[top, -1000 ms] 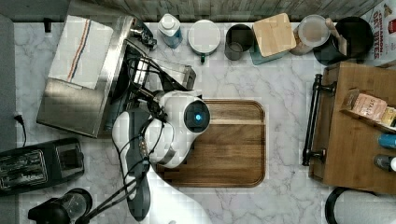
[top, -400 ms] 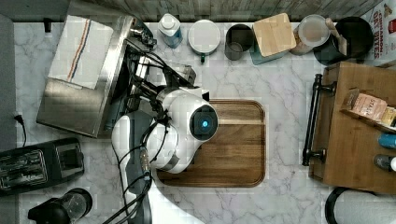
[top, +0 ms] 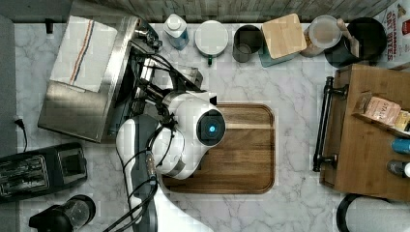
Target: Put the bowl in the oven.
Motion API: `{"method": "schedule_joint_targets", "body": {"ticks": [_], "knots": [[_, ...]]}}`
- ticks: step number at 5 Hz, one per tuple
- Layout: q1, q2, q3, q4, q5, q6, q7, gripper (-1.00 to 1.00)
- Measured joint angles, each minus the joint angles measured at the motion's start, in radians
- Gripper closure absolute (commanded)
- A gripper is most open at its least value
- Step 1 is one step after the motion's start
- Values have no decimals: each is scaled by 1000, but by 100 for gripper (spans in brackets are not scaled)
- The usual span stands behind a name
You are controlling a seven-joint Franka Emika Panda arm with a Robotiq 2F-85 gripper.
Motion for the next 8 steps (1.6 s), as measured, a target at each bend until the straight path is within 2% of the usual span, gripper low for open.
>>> {"method": "schedule_joint_targets", "body": {"ticks": [8], "knots": [[-1,14,5,0,0,3,0,-100]]}}
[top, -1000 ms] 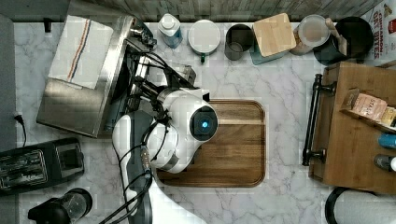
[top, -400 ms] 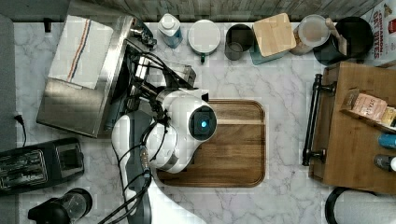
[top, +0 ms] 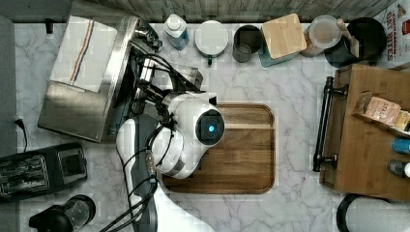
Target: Put the bowl in the oven.
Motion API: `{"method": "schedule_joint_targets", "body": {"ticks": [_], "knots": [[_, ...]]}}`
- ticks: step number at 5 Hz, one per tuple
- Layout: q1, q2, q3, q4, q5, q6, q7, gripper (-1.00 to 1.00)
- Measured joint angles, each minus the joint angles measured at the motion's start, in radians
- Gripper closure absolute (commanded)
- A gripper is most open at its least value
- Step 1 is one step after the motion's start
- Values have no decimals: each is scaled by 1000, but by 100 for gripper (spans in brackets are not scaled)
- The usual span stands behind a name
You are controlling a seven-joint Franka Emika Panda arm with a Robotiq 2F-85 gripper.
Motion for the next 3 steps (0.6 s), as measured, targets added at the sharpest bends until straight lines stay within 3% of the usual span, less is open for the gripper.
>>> {"method": "schedule_joint_targets", "body": {"ticks": [3], "knots": [[0,4,1,0,0,7,0,-100]]}}
